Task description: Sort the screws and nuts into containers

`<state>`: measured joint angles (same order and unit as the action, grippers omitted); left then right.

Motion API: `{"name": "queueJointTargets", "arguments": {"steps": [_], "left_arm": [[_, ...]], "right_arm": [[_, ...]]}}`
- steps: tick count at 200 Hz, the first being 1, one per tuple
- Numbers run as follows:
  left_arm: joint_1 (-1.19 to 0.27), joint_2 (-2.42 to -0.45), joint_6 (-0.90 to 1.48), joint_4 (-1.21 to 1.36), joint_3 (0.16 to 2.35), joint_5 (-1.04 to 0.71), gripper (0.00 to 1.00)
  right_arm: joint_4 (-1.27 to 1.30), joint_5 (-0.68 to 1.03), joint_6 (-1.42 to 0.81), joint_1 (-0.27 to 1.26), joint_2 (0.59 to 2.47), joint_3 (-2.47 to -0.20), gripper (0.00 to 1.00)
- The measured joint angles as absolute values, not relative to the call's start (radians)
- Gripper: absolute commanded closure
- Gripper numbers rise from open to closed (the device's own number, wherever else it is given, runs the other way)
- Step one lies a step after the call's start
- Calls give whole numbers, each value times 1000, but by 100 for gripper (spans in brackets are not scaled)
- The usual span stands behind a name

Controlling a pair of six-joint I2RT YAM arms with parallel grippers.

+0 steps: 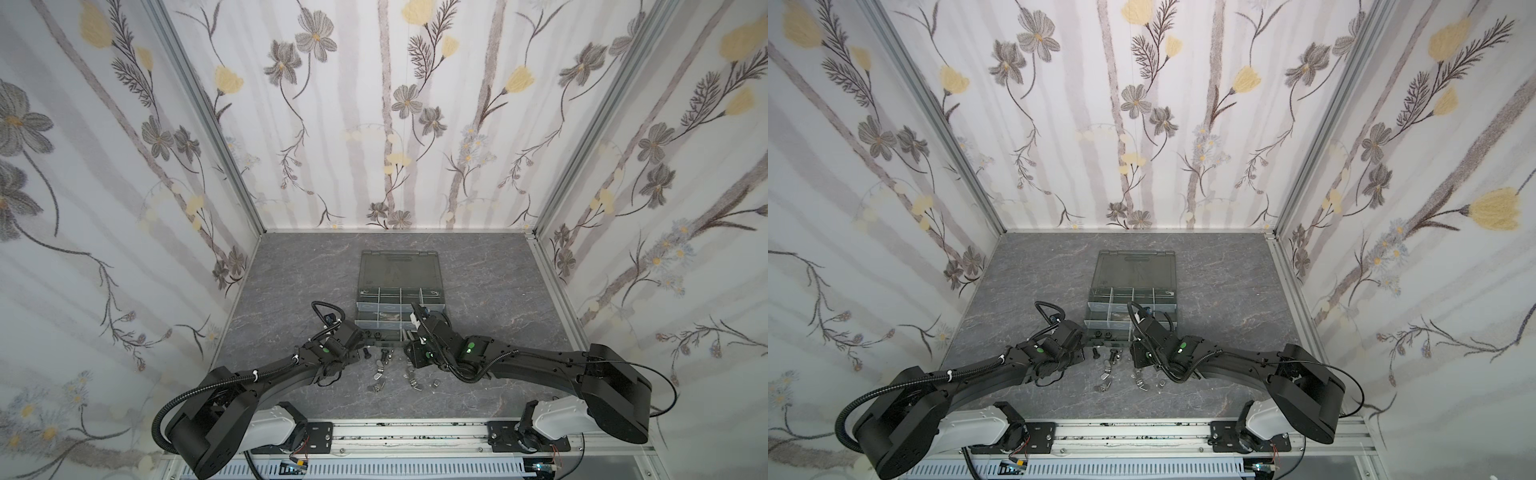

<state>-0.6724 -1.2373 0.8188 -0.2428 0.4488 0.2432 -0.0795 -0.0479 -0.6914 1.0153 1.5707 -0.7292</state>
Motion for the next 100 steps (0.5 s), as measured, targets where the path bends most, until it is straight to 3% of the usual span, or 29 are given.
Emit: {"name": "queueJointTargets", "arguments": {"steps": [100], "left_arm": [[-671, -1153, 808, -259, 471, 222, 78]], "right_arm": [[-81, -48, -691, 1015, 1551, -725, 65]]}}
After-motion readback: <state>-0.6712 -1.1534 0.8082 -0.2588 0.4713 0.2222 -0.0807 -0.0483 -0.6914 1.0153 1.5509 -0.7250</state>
